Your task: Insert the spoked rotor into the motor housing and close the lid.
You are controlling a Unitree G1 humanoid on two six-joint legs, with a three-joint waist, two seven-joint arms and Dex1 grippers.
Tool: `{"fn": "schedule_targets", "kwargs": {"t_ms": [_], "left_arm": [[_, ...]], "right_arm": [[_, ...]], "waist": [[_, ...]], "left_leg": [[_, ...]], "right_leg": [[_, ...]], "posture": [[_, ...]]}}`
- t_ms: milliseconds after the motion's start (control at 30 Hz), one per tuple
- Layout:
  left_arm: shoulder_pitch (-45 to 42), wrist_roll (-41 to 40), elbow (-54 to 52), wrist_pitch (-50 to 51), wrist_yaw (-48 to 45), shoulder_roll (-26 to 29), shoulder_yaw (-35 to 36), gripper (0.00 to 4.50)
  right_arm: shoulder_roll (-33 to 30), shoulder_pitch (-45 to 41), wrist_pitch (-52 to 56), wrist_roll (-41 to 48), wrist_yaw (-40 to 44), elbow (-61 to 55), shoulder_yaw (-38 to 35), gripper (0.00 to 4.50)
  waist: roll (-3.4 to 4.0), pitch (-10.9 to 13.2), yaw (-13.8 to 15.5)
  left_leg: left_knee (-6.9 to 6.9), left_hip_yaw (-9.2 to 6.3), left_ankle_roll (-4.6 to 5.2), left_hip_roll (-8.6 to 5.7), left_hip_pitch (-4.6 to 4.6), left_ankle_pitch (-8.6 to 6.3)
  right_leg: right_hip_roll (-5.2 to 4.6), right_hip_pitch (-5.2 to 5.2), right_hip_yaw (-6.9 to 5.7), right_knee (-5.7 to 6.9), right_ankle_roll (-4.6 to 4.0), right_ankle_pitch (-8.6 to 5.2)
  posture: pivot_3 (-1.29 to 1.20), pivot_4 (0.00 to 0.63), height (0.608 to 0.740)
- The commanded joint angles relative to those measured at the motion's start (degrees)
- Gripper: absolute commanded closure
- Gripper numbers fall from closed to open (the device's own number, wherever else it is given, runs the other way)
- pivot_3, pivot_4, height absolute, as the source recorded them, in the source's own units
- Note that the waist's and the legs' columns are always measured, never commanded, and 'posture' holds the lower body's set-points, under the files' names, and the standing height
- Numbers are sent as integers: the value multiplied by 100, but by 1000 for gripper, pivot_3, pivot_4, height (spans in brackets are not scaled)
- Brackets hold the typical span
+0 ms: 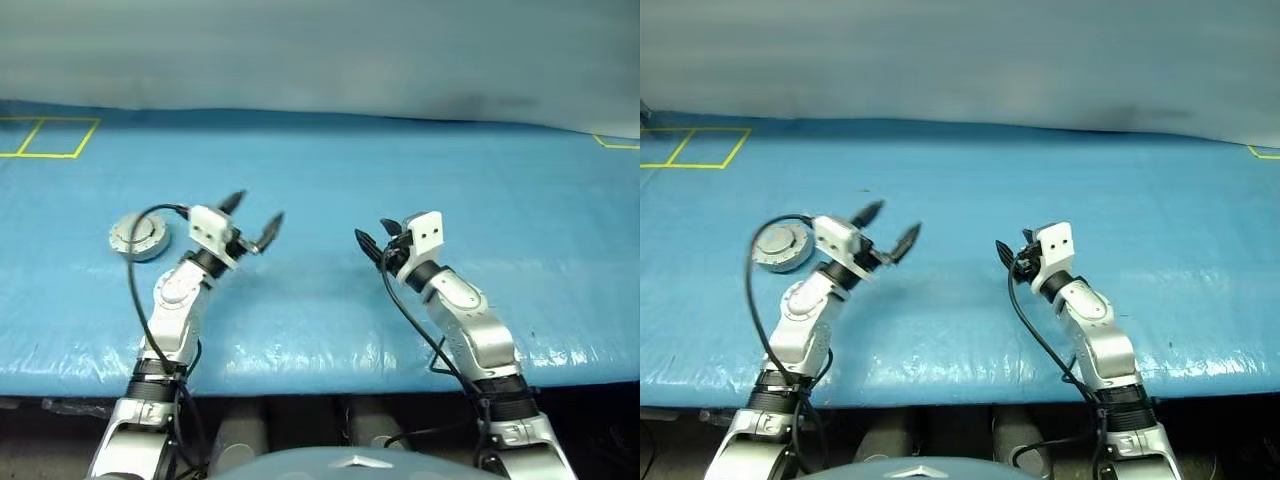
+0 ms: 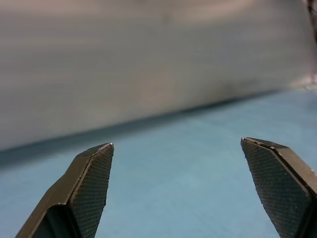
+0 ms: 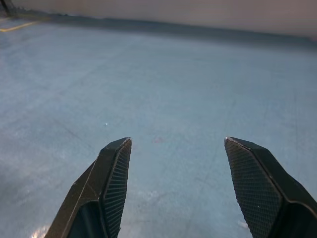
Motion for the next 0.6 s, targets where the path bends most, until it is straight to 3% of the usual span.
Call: {"fn": "schedule_targets", "kwargs": {"t_ms": [33,133,267,600], "left_arm": [[107,216,-210,340,-540,299,-358,31],[209,234,-285,422,-668,358,-408,10],[264,131,-438,569,-821,355,-336,0],[372,294,-548,548,-715,262,-315,0]], "right_arm": [[-177,95,-214,-44,403,-145,-41,1305],[-257,239,-487,40,775,-242,-101,1141],[-196,218,-662,-92,707,-193,-206,73],[-15,21,-836,-610,384,144,-88,29]], "waist": [[3,1,-9],[2,2,-6],[2,3,22],[2,3,28]], "left_leg": [[-1,0,0,0,4,0],[-5,1,1,0,12,0],[4,6,1,-1,10,0],[7,18,6,-3,14,4]], "right_leg": [[1,1,1,3,3,-4],[0,5,3,4,-1,-10],[-4,7,5,3,-5,-13],[-8,10,12,3,-3,-9]], "posture": [[0,150,740],[0,150,740],[0,150,740],[0,150,740]]}}
